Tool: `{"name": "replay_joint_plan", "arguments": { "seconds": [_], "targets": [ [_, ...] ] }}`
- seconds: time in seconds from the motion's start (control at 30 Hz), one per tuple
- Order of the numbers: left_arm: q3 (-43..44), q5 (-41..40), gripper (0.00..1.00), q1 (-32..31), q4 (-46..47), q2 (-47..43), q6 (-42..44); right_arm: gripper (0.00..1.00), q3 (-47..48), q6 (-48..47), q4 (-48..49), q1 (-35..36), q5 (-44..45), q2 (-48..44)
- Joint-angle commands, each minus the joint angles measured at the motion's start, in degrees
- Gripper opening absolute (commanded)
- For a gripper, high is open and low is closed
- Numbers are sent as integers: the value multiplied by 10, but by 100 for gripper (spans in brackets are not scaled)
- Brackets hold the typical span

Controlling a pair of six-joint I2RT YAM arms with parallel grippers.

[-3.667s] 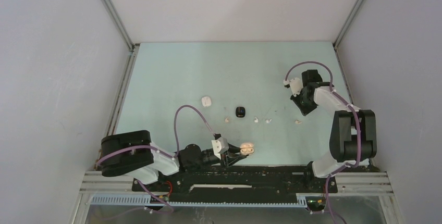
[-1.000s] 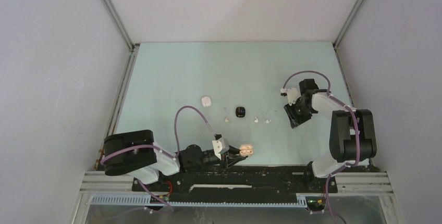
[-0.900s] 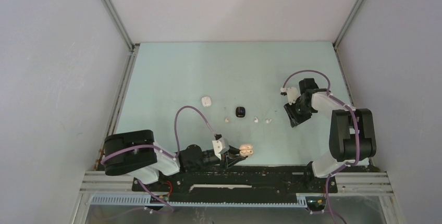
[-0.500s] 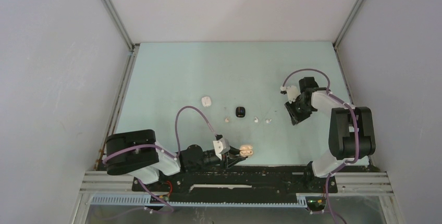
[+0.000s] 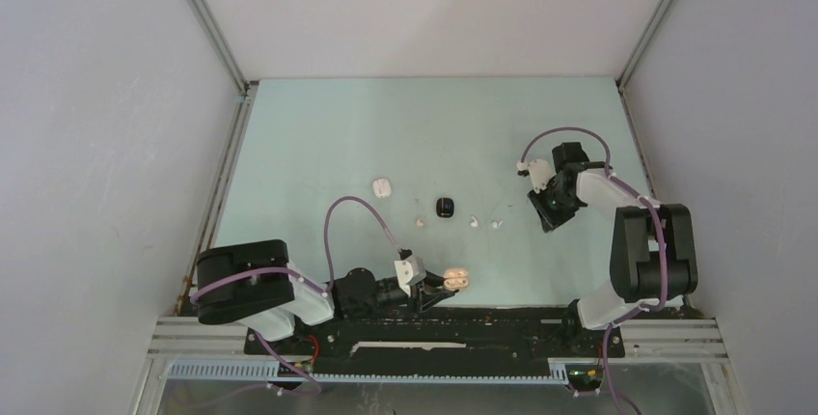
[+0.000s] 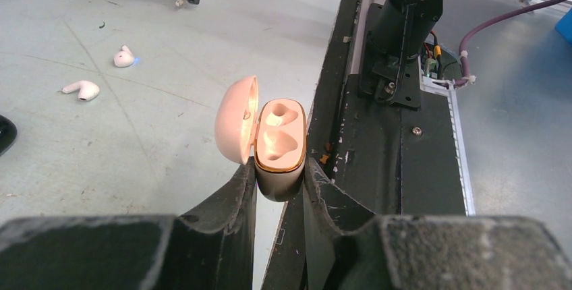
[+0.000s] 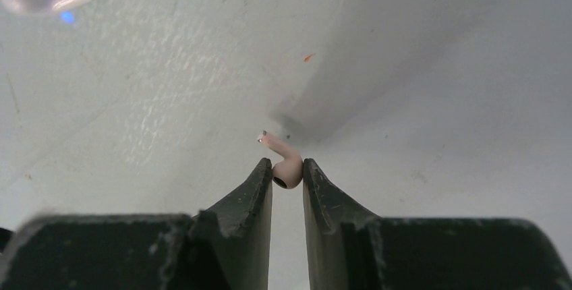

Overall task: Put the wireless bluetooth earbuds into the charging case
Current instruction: Pick up the earbud from the center of the board.

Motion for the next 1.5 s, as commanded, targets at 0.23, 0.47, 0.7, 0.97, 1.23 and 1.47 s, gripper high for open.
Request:
{"name": "replay_joint_plan", "arguments": {
  "seconds": [0.23,0.47,0.7,0.97,1.23,1.47],
  "targets": [
    [10,-61,0,-3,29,7,0,1,5,-121,-104,180,145,-218],
    [6,-104,0,-3,29,-2,-18,0,40,-194,-157,296,224,-282],
    [23,-117,0,-3,28,-1,-20,0,43,-345,-103,424,311,-378],
    [50,-169,0,-2,16,-26,-6,0,-2,-395,-11,611,432,-457],
    [72,-215,0,-2,-51,-84,63,0,-130,-590,228,698,455,-558],
    [114,-231,0,-3,-156,-134,159,0,-240,-743,398,774,463,-593]
  ]
}}
